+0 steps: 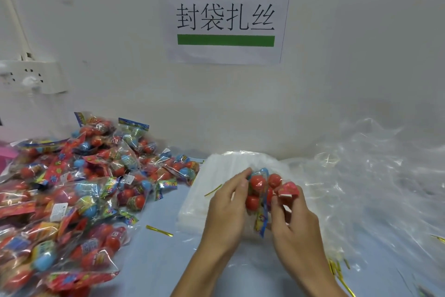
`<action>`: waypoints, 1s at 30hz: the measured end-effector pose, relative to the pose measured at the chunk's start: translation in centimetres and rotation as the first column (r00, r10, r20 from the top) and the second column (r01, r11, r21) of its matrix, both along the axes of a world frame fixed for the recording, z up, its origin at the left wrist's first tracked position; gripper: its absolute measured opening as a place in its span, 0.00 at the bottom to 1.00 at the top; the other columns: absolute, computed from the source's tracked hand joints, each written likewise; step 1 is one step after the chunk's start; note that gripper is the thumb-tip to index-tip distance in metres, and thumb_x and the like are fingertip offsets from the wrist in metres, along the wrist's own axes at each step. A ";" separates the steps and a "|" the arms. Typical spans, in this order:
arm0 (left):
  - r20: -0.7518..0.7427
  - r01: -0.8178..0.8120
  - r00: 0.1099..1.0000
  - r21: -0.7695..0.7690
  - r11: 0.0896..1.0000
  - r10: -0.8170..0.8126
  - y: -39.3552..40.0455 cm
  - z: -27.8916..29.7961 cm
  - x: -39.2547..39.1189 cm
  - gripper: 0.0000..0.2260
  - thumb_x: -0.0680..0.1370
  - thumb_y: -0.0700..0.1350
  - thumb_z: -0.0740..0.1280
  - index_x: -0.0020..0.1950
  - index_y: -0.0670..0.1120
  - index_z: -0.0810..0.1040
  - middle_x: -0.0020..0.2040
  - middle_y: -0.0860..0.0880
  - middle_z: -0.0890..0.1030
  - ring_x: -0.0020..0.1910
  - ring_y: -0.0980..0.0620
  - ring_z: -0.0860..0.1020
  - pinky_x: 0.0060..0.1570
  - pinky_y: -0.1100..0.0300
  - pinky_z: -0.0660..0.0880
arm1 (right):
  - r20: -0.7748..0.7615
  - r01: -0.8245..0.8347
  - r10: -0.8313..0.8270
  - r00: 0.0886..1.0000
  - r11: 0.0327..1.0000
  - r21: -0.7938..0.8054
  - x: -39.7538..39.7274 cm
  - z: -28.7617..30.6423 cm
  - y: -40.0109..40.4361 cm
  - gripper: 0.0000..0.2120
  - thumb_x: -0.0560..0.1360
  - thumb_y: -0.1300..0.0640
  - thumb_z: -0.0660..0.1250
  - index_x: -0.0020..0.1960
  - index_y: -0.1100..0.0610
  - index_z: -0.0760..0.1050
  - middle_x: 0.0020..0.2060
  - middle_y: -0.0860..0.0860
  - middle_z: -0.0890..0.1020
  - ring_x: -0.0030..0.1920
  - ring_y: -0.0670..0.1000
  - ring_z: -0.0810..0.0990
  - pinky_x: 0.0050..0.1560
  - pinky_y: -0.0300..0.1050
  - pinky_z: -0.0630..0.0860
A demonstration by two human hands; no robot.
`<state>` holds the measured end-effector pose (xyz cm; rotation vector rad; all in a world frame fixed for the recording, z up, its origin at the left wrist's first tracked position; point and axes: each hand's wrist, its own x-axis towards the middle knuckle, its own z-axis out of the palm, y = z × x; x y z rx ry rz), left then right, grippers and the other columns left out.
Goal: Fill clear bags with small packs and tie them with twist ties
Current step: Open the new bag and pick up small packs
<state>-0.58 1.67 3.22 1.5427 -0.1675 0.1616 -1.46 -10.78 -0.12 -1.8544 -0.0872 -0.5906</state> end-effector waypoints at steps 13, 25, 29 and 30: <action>0.287 -0.357 0.923 0.395 0.846 0.256 0.1 -1.0 0.5 0.16 0.70 0.58 0.73 0.53 0.54 0.78 0.51 0.56 0.77 0.55 0.53 0.74 0.51 0.64 0.73 | -0.170 -0.249 0.392 0.904 0.807 0.535 0.2 -0.2 0.2 0.20 0.79 0.40 0.66 0.59 0.53 0.82 0.54 0.56 0.86 0.57 0.58 0.85 0.62 0.62 0.78; -0.027 -0.201 0.978 0.139 0.970 0.207 0.9 0.0 0.2 0.23 0.74 0.58 0.70 0.66 0.54 0.73 0.58 0.57 0.77 0.54 0.62 0.76 0.44 0.71 0.72 | -0.142 -0.092 0.150 0.978 0.931 0.354 0.1 0.5 -0.2 0.07 0.84 0.56 0.61 0.54 0.54 0.78 0.47 0.52 0.87 0.48 0.53 0.87 0.54 0.61 0.82; -0.199 -0.007 0.980 0.046 0.999 0.016 1.2 0.2 0.5 0.38 0.63 0.71 0.73 0.66 0.51 0.75 0.59 0.50 0.82 0.55 0.53 0.82 0.55 0.54 0.78 | -0.115 -0.150 0.199 0.973 0.928 0.340 -0.3 0.9 -0.2 0.08 0.84 0.56 0.61 0.55 0.53 0.79 0.49 0.53 0.87 0.52 0.56 0.86 0.56 0.61 0.81; -0.214 -0.017 0.976 0.053 0.998 0.028 1.2 0.2 0.5 0.40 0.61 0.71 0.73 0.67 0.50 0.75 0.59 0.49 0.82 0.56 0.51 0.82 0.58 0.51 0.79 | -0.107 -0.164 0.212 0.971 0.925 0.343 -0.4 1.0 -0.3 0.08 0.83 0.55 0.61 0.55 0.53 0.79 0.49 0.53 0.87 0.51 0.56 0.86 0.56 0.61 0.82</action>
